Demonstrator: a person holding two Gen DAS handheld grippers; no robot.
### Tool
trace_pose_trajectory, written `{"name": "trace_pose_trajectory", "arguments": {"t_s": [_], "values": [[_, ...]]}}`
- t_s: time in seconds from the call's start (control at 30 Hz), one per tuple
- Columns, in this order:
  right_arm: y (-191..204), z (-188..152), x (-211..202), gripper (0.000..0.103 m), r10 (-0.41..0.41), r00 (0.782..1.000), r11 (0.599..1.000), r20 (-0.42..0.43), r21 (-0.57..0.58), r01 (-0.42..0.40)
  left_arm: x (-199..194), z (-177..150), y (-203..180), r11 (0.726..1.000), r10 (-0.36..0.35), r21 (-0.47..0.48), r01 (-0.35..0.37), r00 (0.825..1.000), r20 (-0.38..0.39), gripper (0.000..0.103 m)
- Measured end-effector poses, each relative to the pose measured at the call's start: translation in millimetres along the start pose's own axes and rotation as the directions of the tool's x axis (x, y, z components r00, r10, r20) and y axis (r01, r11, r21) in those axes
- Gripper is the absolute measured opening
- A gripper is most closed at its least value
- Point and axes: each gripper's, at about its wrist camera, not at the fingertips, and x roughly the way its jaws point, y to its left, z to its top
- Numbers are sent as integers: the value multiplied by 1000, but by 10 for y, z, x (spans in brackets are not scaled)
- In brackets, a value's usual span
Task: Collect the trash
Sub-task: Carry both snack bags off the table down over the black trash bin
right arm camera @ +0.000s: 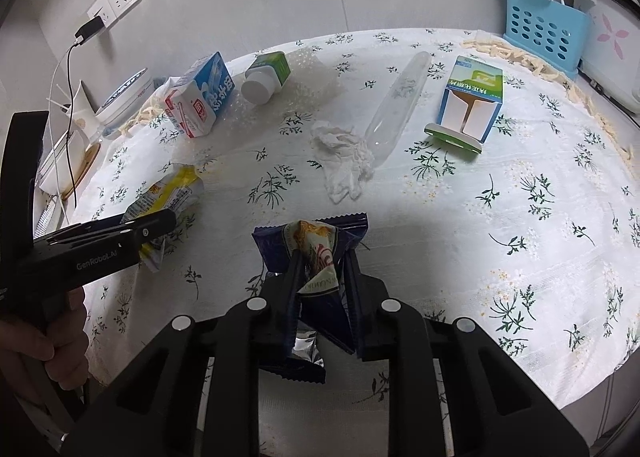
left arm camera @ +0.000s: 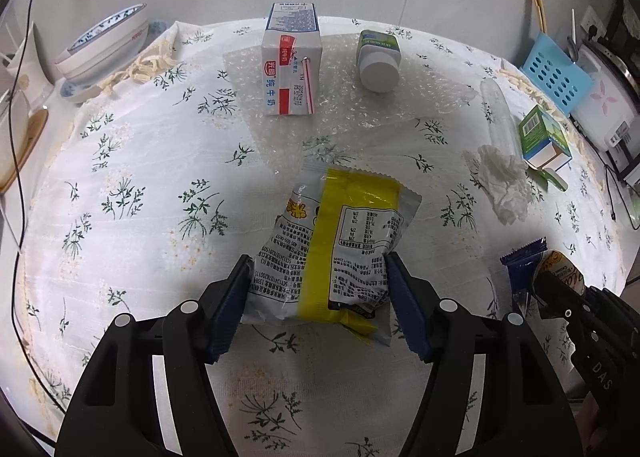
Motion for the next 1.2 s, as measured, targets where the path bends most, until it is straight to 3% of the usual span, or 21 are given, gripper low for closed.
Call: {"name": "trace_pose_trajectory", "arguments": {"t_s": [0.47,1.2], "values": [[-50,-155,-350,19,12,999,1000,33,-20,-11,-339,-246,-154,1000,5,-22,-5,1000,23,65],[-239,-394,-1407,19,-21,997,999,74,-36,24,-1411,-656,-526,999,13,-53,-9,997,74,64]]}}
